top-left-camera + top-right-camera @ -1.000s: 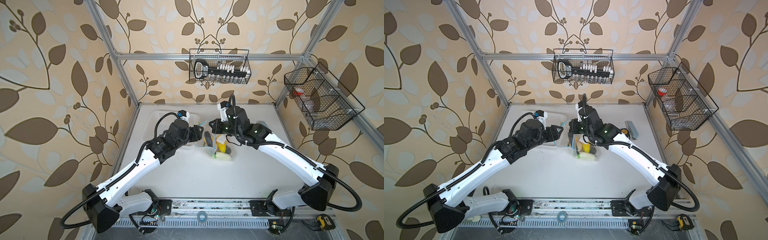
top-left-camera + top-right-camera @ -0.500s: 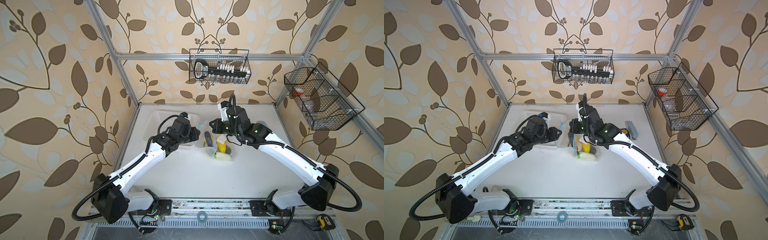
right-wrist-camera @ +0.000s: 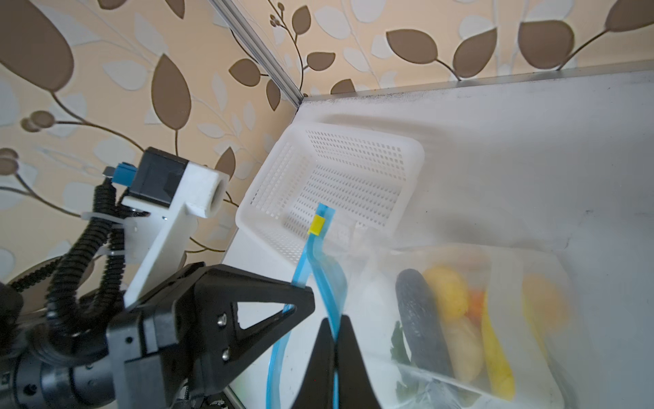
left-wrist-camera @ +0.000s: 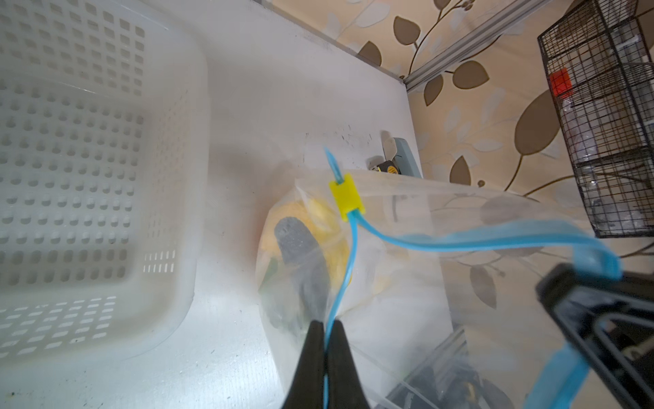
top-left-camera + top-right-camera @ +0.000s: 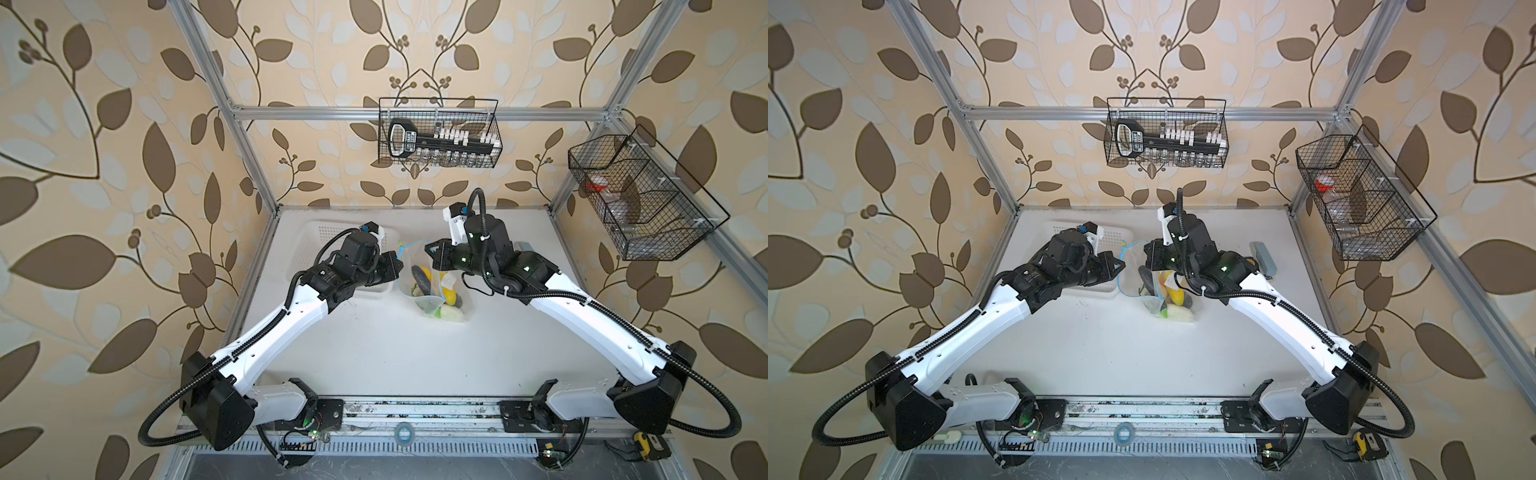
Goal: Place the food in the zip-top bag and seal the zipper
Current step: 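Move the left gripper to the bag's zipper edge and grasp it, then lift the bag by its zipper ends with both grippers, pulling them apart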
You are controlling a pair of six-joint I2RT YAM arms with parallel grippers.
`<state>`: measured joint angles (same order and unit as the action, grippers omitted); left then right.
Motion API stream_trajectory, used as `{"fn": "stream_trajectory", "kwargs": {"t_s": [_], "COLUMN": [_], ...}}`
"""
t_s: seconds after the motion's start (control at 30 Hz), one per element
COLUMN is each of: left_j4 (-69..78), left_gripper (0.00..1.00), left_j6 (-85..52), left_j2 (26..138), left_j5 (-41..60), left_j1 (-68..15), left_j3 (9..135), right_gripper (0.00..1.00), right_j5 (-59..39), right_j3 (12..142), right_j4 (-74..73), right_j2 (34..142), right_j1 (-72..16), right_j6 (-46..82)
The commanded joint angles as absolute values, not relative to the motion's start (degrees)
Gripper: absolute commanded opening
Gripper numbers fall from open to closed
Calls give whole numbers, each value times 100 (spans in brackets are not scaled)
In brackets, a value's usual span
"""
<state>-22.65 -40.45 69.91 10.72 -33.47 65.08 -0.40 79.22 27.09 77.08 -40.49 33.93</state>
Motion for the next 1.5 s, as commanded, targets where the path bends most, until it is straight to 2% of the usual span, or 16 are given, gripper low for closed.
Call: {"fn": "stream_trajectory", "kwargs": {"t_s": [0.0, 0.33, 0.63, 1.0, 1.33, 1.37, 1.4, 1.47], "left_j4": [-2226, -2841, -3268, -4096, -4511, -4466, -4399, -4330], "left_gripper": [0, 0, 0, 0, 0, 0, 0, 0], "left_j6": [-4214, -4374, -4713, -5057, -5133, -5133, -5133, -5133], "left_j2": [6355, 6097, 5512, 4922, 4806, 4867, 4918, 5045], "left_j5": [1039, 671, -6, -577, -1427, -1473, -1477, -1507], "left_j1": [-3481, -4286, -4911, -5150, -5150, -5150, -5150, -5150], "left_j3": [6739, 7376, 7118, 6806, 6611, 6602, 6595, 6616], "right_gripper": [0, 0, 0, 0, 0, 1, 8, 33], "right_j5": [94, 417, 395, -219, -516, -564, -610, -608], "right_j3": [7831, 7822, 7809, 7576, 8012, 8032, 8042, 7990], "right_j4": [2931, 3589, 3867, 3158, 2725, 2717, 2708, 2714], "right_j2": [7361, 6769, 6393, 6858, 7713, 7734, 7714, 7557], "right_j1": [-4127, -4623, -4878, -5299, -5354, -5320, -5280, -5161], "right_j6": [3213, 3234, 3296, 3450, 3112, 3029, 2966, 2824]}}
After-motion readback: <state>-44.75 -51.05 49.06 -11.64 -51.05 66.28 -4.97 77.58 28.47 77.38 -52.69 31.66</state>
